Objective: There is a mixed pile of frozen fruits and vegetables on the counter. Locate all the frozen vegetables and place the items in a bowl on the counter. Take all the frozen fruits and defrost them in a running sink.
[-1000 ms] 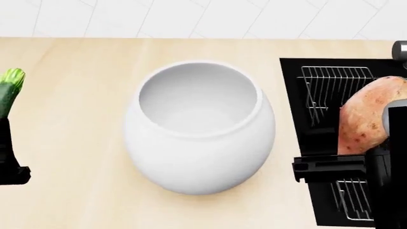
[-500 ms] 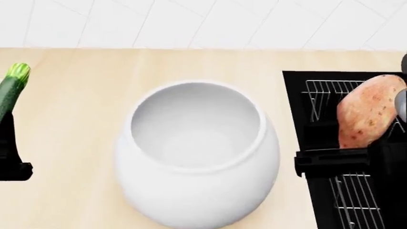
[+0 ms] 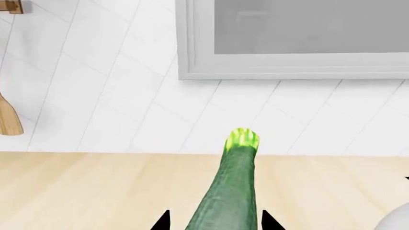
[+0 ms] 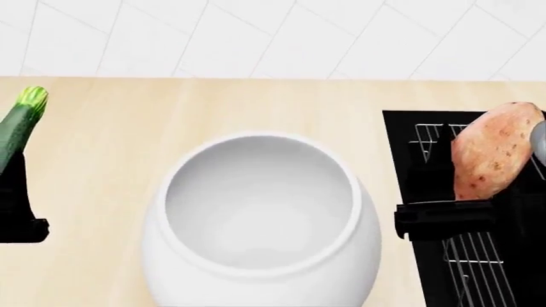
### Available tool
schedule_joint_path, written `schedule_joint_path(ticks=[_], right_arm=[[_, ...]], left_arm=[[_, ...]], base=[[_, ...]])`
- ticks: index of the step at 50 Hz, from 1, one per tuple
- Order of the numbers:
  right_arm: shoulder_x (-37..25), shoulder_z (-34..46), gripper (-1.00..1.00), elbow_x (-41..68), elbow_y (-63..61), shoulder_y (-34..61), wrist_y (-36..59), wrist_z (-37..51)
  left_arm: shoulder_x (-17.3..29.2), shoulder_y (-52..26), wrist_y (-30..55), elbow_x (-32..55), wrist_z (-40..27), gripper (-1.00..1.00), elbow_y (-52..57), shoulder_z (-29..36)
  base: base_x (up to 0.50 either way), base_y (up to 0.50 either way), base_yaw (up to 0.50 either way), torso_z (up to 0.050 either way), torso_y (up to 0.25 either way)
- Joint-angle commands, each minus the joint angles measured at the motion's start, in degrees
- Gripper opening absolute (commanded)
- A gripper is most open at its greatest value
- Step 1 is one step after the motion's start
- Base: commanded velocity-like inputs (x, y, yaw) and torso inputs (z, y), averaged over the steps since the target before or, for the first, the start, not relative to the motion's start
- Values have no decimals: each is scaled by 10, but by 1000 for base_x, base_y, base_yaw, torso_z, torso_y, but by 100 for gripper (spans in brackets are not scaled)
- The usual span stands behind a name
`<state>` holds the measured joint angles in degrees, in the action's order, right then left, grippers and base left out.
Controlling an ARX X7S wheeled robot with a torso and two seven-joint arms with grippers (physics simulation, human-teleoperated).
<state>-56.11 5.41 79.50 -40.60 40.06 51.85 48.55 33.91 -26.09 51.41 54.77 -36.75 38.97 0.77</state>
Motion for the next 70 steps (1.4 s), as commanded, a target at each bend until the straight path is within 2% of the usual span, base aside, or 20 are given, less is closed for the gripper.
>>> schedule_joint_path(ticks=[1,5,8,12,13,14,15,17,22,26,30,37,39,44,55,64,70], right_arm=[[0,11,-100,4,6,44,22,-4],[3,54,-100,57,33,153,86,-3],[15,100,-100,96,89,284,164,-16],[42,142,-100,145,157,395,232,-35],[113,215,-100,166,243,481,318,-89],[119,222,-100,159,329,567,362,-98],[128,227,-100,157,366,653,361,-111],[141,250,-100,126,388,680,365,-153],[173,275,-100,129,454,706,353,-219],[205,316,-100,60,517,757,340,-308],[232,340,-100,56,571,766,345,-353],[275,361,-100,76,637,712,337,-363],[294,345,-100,118,684,705,341,-334],[309,329,-100,199,710,653,336,-263],[319,350,-100,189,744,642,320,-262],[303,351,-100,308,724,599,334,-154],[303,359,-100,326,712,580,327,-140]], left_arm=[[7,-3,7,25,-12,-100,10,-16],[4,-10,10,27,-15,-100,10,-11],[2,-7,7,23,-10,-100,7,-5],[5,-4,6,26,-9,-100,8,-8],[-3,-9,5,15,-6,-100,2,7],[-1,-8,4,17,-6,-100,3,5],[0,-7,5,19,-6,-100,4,3],[-1,-8,4,18,-6,-100,3,5],[2,-6,3,19,-3,-100,6,5],[0,-8,3,20,-5,-100,6,7],[-5,-18,5,17,-9,-100,2,14],[-4,-19,6,20,-9,-100,0,15],[-3,-16,3,19,-7,-100,-2,14],[1,0,-7,19,1,-100,2,8],[2,12,-15,14,8,-100,-5,9],[4,18,-18,13,10,-100,-6,10],[8,18,-15,21,6,-100,-1,5]], base=[[0,0,0,0,0],[0,0,0,0,0],[0,0,0,0,0],[0,0,0,0,0],[0,0,0,0,0],[0,0,0,0,0],[0,0,0,10,0],[0,0,0,0,5],[0,0,0,0,0],[0,0,0,0,0],[0,0,0,0,0],[0,0,0,0,0],[0,0,0,0,0],[0,0,0,0,0],[0,0,0,0,1],[0,0,0,0,0],[0,0,0,0,0]])
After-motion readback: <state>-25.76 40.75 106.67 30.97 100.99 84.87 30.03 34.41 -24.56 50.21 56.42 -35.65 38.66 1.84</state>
